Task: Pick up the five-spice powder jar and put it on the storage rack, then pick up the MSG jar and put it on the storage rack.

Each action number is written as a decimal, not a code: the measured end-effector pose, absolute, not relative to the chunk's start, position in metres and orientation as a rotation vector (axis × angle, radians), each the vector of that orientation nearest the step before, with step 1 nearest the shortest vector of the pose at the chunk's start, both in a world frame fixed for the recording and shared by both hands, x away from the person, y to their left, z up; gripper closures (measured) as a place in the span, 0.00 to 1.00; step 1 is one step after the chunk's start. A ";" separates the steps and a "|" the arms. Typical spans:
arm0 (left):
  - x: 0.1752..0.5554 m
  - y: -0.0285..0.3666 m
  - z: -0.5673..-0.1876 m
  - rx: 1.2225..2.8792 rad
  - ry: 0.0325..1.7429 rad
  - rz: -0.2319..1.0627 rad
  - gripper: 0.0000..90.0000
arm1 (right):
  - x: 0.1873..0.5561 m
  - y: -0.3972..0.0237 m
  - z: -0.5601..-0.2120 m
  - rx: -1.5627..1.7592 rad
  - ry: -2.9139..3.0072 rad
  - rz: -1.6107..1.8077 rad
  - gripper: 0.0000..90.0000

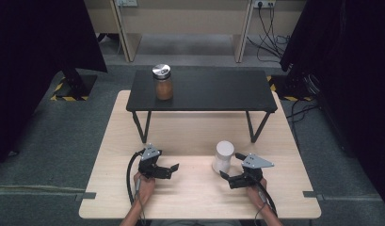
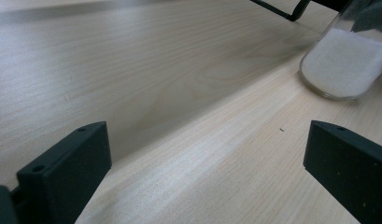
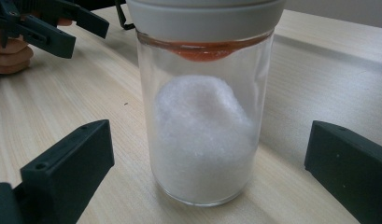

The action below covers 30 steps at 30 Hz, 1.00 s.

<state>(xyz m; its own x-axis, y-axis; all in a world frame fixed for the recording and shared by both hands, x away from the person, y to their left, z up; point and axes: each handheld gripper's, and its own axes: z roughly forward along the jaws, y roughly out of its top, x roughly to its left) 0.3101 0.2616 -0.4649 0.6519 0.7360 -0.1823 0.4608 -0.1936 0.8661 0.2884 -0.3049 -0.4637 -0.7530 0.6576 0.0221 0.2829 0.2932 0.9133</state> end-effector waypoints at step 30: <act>0.310 0.261 -0.465 1.843 0.951 0.334 0.00 | 0.289 -0.306 -0.465 0.849 2.208 1.462 0.01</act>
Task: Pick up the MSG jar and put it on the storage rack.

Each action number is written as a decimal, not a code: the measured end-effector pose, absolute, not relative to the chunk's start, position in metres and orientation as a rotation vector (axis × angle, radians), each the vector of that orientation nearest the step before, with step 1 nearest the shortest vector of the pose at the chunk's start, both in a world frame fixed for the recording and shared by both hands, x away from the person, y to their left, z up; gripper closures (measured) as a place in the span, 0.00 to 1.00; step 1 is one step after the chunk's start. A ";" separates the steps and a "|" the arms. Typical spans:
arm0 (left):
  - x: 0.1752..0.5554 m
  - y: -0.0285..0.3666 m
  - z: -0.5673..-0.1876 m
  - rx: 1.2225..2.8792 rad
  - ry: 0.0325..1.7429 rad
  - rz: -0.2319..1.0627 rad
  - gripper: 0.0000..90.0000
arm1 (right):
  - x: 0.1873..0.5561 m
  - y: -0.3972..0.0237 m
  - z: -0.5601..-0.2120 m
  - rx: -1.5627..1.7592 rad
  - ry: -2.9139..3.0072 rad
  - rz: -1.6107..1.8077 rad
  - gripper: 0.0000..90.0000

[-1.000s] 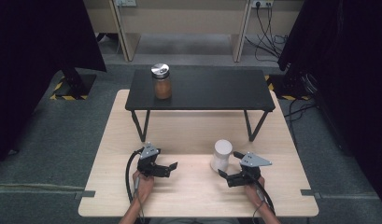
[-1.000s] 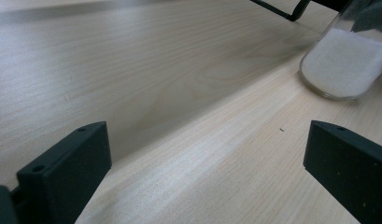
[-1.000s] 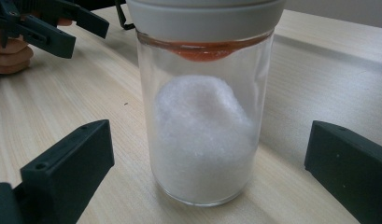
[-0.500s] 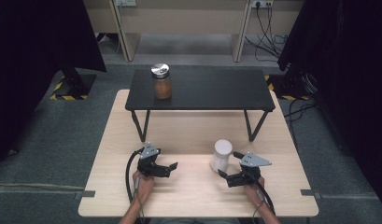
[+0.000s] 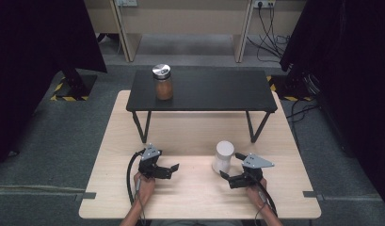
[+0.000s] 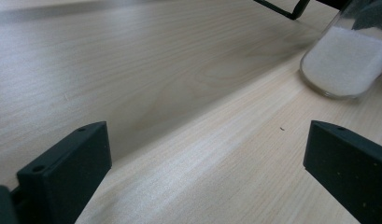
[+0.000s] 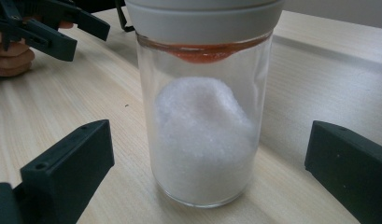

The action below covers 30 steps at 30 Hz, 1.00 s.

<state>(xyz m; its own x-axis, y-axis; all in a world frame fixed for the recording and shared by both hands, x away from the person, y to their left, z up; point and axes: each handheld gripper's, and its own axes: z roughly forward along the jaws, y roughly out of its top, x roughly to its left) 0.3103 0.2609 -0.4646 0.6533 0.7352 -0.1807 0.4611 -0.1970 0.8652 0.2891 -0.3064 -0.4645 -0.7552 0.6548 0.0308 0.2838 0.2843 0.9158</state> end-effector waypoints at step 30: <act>0.311 0.261 -0.464 1.848 0.947 0.331 0.00 | 0.272 -0.292 -0.464 0.834 2.073 1.581 0.02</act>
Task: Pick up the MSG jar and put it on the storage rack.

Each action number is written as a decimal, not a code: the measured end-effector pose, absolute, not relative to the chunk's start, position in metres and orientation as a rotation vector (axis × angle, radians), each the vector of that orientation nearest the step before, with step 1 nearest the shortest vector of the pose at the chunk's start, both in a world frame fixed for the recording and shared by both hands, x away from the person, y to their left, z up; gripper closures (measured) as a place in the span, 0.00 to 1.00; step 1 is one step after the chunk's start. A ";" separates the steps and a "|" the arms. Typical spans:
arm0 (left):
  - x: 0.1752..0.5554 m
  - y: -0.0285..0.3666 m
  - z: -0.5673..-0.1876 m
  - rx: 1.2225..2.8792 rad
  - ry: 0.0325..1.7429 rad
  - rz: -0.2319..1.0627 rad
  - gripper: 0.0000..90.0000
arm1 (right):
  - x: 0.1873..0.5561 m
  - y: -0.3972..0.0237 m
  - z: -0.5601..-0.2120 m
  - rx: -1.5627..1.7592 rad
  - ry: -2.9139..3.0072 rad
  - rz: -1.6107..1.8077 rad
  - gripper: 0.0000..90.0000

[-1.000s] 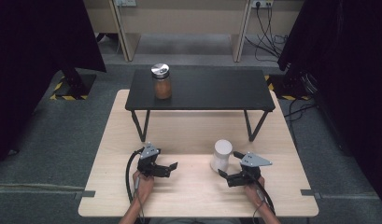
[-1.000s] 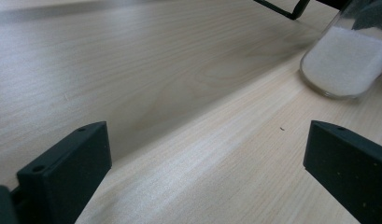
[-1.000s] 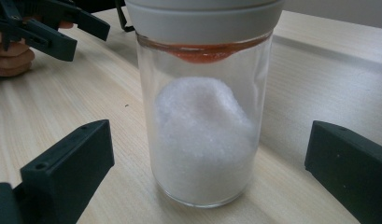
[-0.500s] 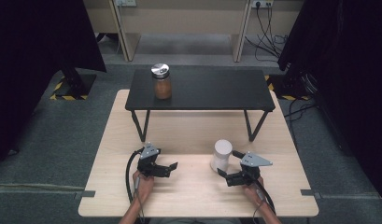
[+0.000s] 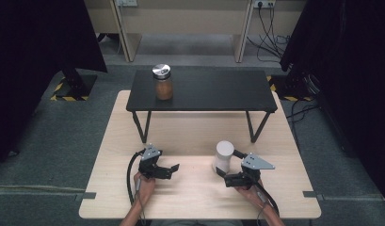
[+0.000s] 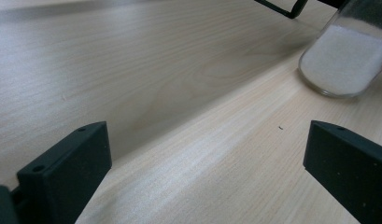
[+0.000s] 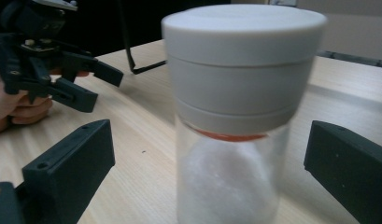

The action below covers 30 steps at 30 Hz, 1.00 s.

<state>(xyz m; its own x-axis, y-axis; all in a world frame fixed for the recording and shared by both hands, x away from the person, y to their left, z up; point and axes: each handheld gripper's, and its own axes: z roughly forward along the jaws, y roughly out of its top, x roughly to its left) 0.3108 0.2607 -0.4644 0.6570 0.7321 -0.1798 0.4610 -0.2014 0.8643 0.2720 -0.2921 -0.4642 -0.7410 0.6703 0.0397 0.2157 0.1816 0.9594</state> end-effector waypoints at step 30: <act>0.311 0.261 -0.464 1.851 0.942 0.330 0.00 | 0.276 -0.273 -0.448 0.908 2.044 1.493 0.35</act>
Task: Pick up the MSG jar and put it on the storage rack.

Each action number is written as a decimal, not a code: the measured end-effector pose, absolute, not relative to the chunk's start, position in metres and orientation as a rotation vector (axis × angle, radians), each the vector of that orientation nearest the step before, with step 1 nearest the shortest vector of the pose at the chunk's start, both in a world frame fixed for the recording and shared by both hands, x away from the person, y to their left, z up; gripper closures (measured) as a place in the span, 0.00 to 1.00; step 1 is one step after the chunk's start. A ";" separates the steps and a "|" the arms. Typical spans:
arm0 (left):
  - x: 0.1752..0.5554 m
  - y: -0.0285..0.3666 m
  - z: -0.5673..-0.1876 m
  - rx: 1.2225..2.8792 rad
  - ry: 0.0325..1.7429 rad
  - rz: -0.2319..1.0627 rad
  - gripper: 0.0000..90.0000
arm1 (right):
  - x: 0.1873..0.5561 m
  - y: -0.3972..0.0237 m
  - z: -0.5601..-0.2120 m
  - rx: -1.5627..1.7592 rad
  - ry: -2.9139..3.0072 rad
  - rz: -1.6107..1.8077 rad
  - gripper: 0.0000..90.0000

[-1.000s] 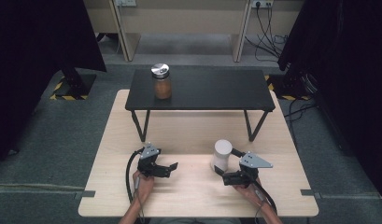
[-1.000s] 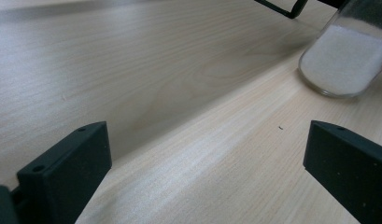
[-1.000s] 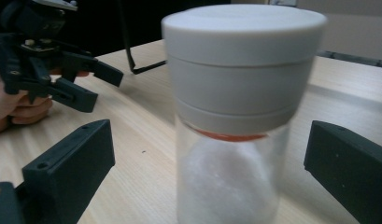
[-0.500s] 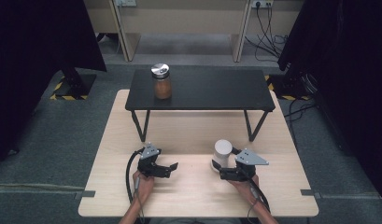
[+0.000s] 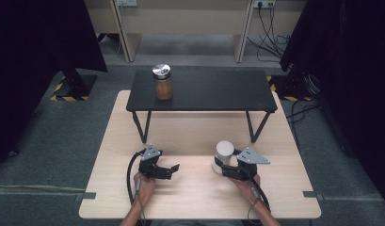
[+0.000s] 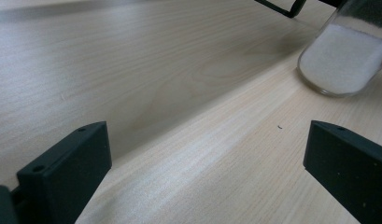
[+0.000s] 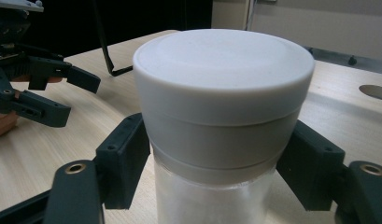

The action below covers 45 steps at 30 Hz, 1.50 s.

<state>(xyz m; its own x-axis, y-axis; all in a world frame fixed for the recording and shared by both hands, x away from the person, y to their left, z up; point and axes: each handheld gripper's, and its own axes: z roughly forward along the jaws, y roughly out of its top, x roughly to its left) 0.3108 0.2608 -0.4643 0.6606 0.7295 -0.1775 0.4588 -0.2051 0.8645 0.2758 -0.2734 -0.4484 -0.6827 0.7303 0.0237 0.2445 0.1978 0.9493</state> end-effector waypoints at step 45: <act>0.311 0.262 -0.465 1.847 0.946 0.325 0.00 | 0.274 -0.270 -0.408 0.887 2.015 1.492 0.39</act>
<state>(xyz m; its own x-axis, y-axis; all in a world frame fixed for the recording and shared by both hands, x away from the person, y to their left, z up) 0.3114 0.2615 -0.4645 0.6587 0.7296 -0.1840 0.4625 -0.1998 0.8638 0.2745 -0.2703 -0.4080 -0.6761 0.7368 0.0014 0.2162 0.1965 0.9564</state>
